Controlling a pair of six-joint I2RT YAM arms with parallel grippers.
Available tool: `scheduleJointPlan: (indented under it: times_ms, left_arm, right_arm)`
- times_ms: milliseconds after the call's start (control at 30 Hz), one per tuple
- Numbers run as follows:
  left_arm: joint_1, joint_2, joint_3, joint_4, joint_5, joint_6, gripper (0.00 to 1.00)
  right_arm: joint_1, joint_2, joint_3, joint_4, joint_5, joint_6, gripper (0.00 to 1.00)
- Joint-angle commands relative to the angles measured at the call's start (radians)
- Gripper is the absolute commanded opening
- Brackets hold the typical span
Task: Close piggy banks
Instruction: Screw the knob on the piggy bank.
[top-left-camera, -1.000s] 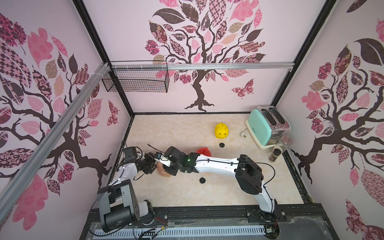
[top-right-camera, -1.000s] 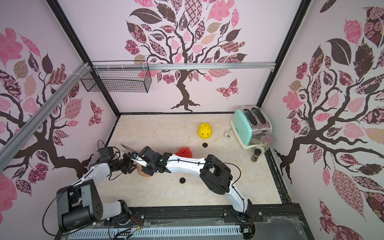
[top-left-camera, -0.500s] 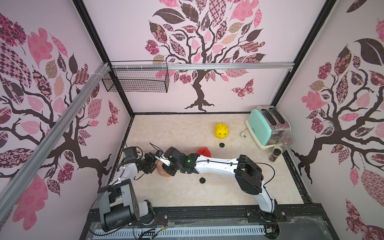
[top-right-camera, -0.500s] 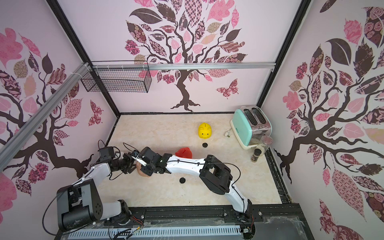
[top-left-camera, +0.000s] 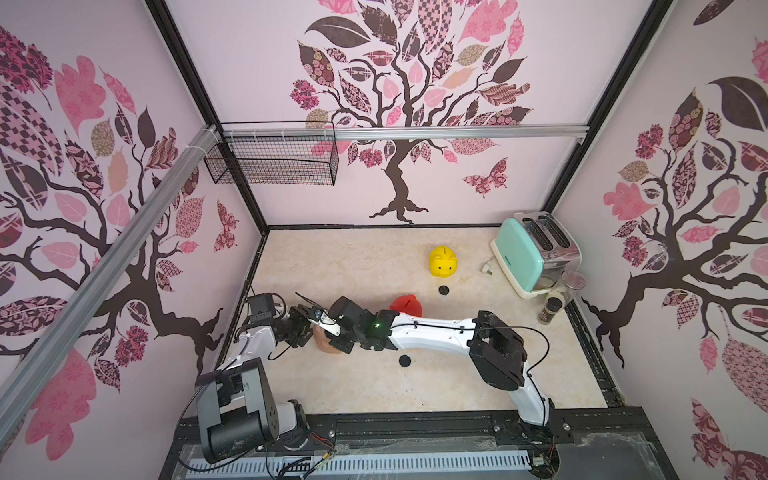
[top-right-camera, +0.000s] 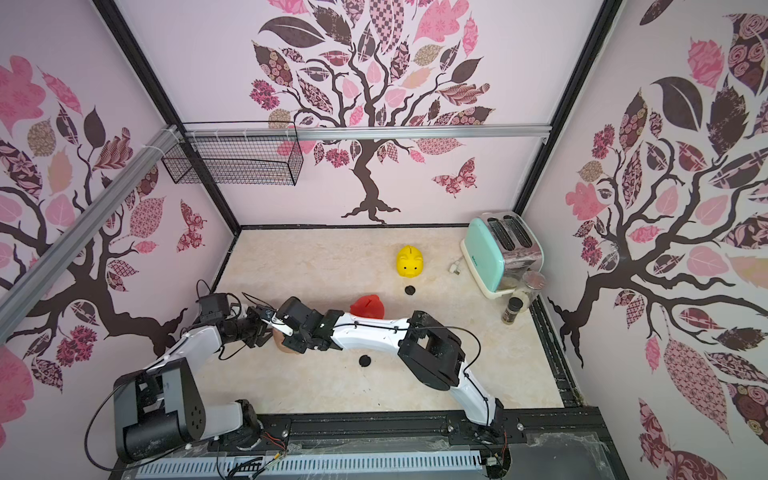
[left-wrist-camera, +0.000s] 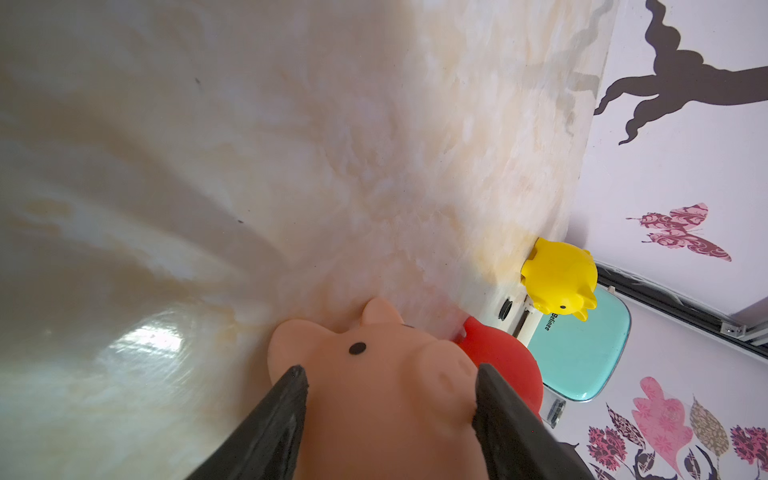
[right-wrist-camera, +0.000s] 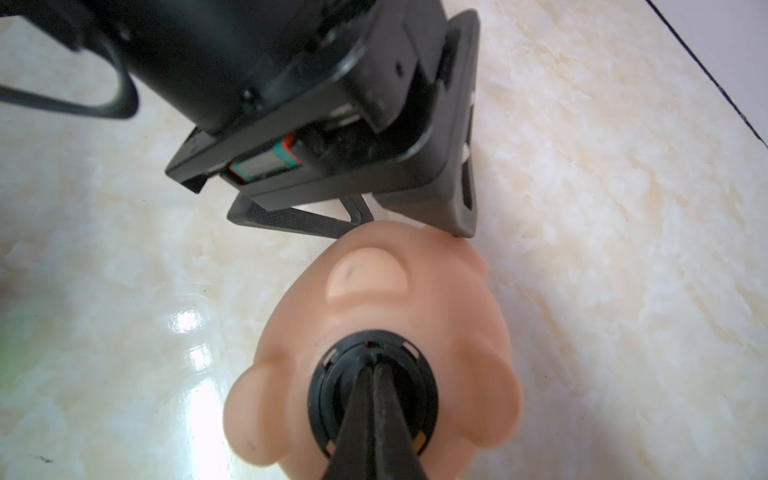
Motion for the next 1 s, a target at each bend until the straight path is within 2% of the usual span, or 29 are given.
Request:
scheduleJointPlan:
  times_ms: [0,300,733,967]
  left_arm:
    - [-0.01,0.014,-0.02,-0.045,-0.015,0.012,0.65]
    - [-0.017,0.013,-0.023,-0.041,-0.017,0.01,0.65]
    - [-0.025,0.011,-0.025,-0.043,-0.019,0.01,0.63]
    - [-0.028,0.012,-0.025,-0.039,-0.013,0.008,0.6]
  right_arm:
    - [-0.022,0.075,-0.03,-0.13,0.039,0.044,0.0]
    - [-0.022,0.107,-0.018,-0.198,0.062,0.218,0.0]
    - [-0.025,0.195,0.156,-0.434,0.094,0.479,0.0]
    - [-0.035,0.198,0.253,-0.496,0.048,0.682,0.0]
